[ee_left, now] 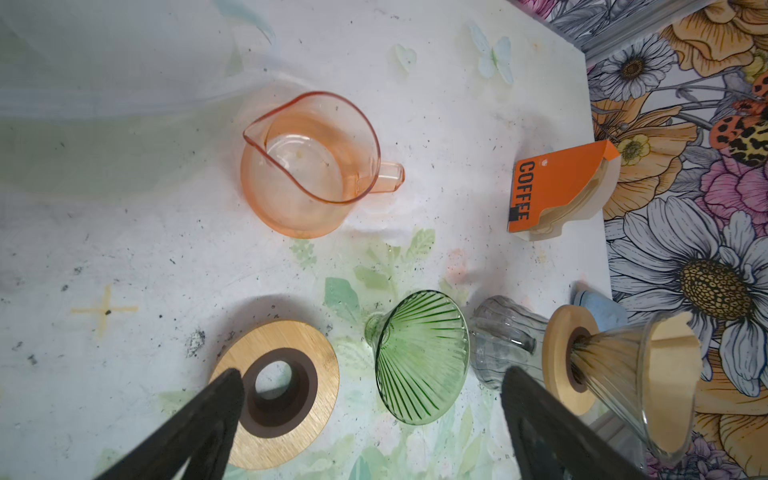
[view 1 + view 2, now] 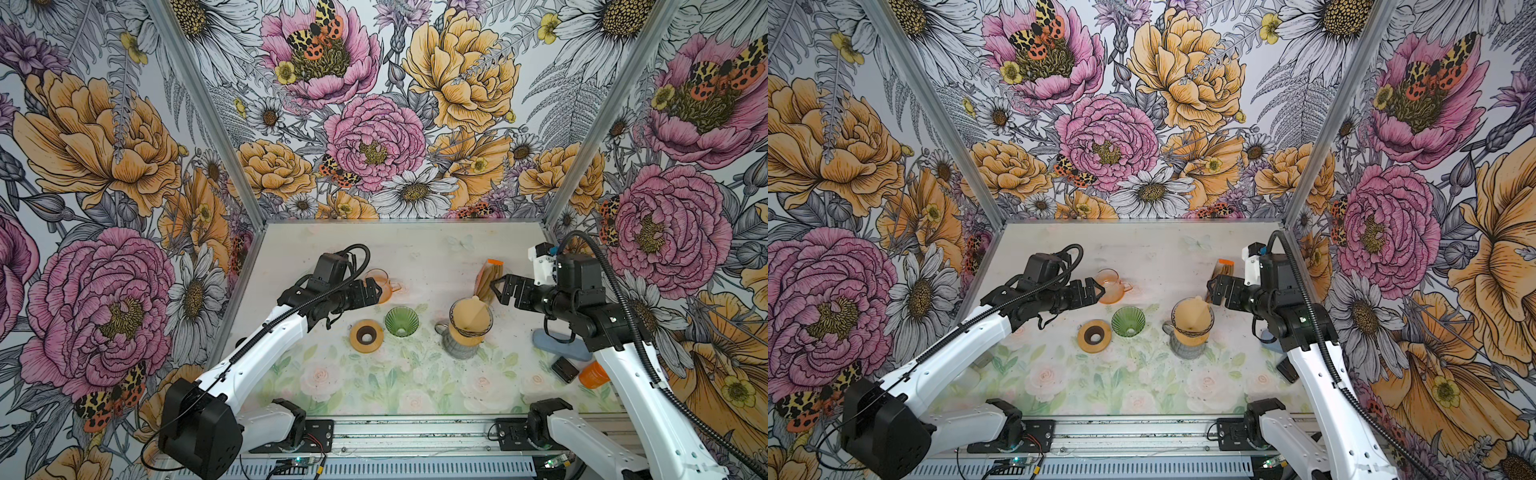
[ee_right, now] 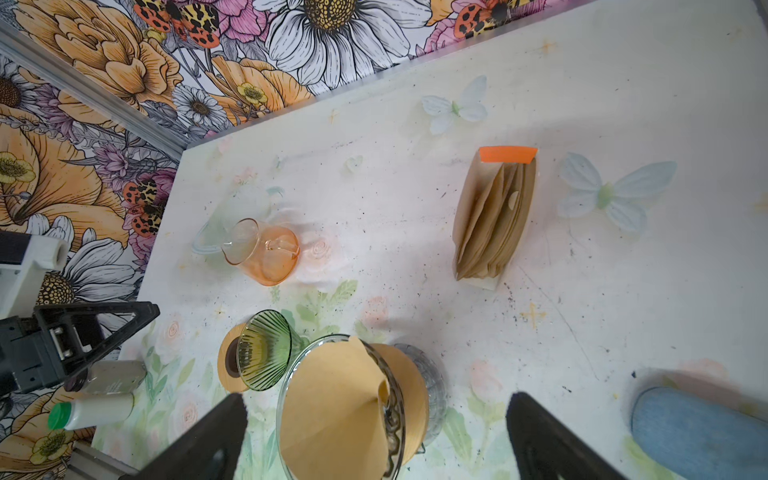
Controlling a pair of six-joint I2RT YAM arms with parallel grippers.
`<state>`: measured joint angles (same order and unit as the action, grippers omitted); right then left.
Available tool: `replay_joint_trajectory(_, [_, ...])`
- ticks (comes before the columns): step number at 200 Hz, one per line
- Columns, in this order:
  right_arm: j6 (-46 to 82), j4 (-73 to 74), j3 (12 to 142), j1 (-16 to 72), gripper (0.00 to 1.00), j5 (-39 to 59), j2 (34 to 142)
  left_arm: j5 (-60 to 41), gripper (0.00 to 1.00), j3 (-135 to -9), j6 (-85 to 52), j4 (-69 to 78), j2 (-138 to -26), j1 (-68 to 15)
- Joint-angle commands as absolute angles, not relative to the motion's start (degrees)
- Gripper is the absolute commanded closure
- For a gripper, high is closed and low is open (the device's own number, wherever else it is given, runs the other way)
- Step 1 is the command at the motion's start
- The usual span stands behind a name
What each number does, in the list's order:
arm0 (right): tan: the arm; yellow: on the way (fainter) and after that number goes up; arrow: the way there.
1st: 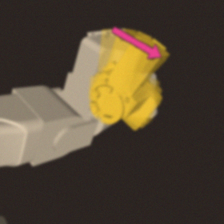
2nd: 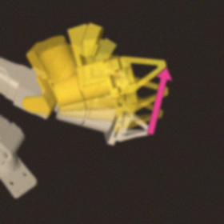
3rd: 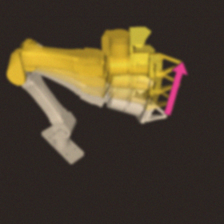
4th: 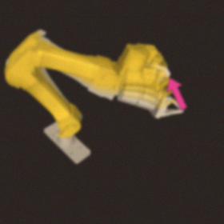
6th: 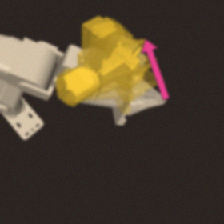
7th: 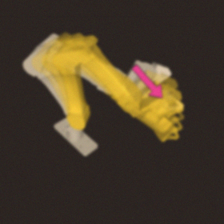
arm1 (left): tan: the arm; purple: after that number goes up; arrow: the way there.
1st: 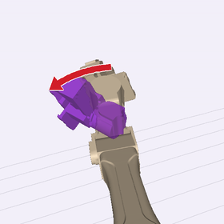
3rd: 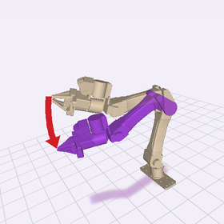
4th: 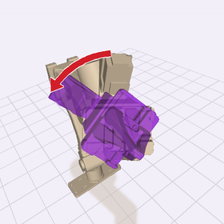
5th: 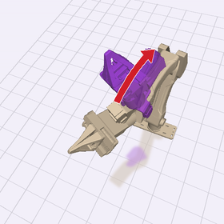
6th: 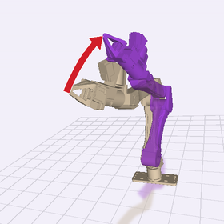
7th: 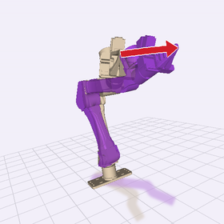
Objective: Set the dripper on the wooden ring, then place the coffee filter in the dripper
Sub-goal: 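Move the left gripper over the small orange glass pitcher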
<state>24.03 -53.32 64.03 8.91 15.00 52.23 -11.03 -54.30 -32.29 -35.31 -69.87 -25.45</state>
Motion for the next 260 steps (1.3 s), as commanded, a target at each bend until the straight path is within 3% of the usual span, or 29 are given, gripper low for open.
replay_joint_trajectory(1, [22.2, -52.6, 62.7, 8.7, 0.01, 17.7, 50.9, -13.9, 0.02, -51.3, -35.4, -35.1, -68.2, -23.9])
replay_joint_trajectory(47, [22.4, -52.6, 61.3, 10.3, 0.01, 19.0, 52.0, -20.0, 0.03, -44.8, -38.1, -30.5, -65.8, -17.3])
replay_joint_trajectory(88, [22.4, -52.6, 60.9, 12.2, 0.01, 18.1, 52.9, -21.8, 0.03, -51.6, -35.5, -27.2, -72.8, -16.2])
replay_joint_trajectory(141, [22.4, -53.2, 60.8, 13.8, 0.01, 17.1, 52.4, -13.1, 0.02, -61.4, -34.5, -29.8, -83.1, -25.6])
replay_joint_trajectory(260, [22.0, -53.3, 60.3, 14.3, 0.01, 17.5, 53.8, -19.1, 0.01, -65.8, -35.7, -32.0, -92.4, -34.4])
